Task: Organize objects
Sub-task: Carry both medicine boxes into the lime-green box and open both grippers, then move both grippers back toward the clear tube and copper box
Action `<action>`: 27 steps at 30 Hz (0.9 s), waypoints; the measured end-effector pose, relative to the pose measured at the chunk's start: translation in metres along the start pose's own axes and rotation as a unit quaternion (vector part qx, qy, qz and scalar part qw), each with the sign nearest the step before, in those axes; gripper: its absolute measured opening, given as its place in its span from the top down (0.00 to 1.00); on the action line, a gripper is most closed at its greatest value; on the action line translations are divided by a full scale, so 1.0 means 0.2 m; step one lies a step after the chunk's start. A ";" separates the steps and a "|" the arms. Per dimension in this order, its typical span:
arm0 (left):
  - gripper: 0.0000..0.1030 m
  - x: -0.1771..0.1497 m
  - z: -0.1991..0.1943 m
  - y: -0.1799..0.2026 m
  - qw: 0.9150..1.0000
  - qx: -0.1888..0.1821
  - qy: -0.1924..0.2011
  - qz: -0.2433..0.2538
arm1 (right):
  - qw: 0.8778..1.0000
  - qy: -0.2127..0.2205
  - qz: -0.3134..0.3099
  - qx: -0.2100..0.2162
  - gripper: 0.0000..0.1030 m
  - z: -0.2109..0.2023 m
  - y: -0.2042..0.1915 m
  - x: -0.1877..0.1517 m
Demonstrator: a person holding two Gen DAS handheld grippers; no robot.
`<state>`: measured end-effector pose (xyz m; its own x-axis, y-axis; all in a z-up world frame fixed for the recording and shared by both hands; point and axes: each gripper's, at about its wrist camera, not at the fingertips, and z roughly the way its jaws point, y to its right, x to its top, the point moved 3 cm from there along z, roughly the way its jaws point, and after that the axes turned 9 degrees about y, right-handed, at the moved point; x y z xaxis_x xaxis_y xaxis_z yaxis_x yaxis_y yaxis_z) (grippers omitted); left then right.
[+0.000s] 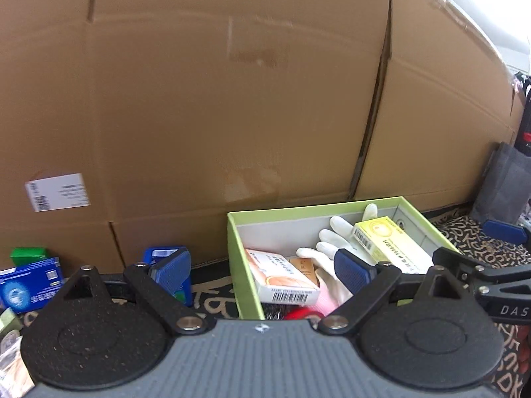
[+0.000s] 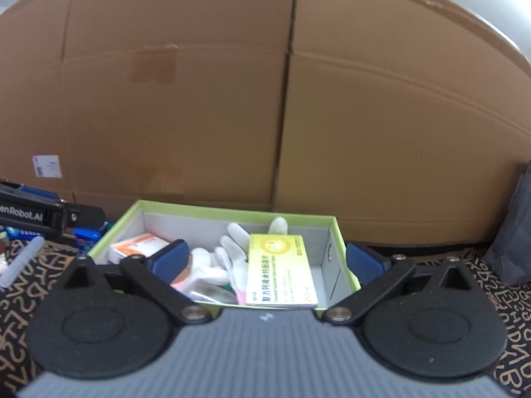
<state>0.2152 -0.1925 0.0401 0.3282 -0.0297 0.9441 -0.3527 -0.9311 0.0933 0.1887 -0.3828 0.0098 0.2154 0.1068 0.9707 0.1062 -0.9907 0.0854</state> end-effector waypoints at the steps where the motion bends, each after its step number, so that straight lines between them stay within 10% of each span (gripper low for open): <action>1: 0.07 0.00 -0.04 -0.01 1.000 -0.001 0.002 0.000 | 1.000 0.004 -0.002 0.003 0.00 -0.03 -0.02 0.02; 13: 0.07 -0.18 -0.51 -0.30 0.999 0.030 0.005 -0.022 | 0.997 0.024 0.014 0.065 0.00 -0.33 -0.34 0.00; 27: 0.07 -0.50 -0.64 -0.75 0.991 0.089 -0.022 -0.094 | 0.984 -0.052 -0.014 0.172 0.07 -0.22 -0.92 -0.35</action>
<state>0.1235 -0.0044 -0.0277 0.4134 0.1382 0.9000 -0.1230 -0.9709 0.2056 0.1108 -0.2120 -0.0638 0.3045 0.1599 0.9390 0.4325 -0.9015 0.0133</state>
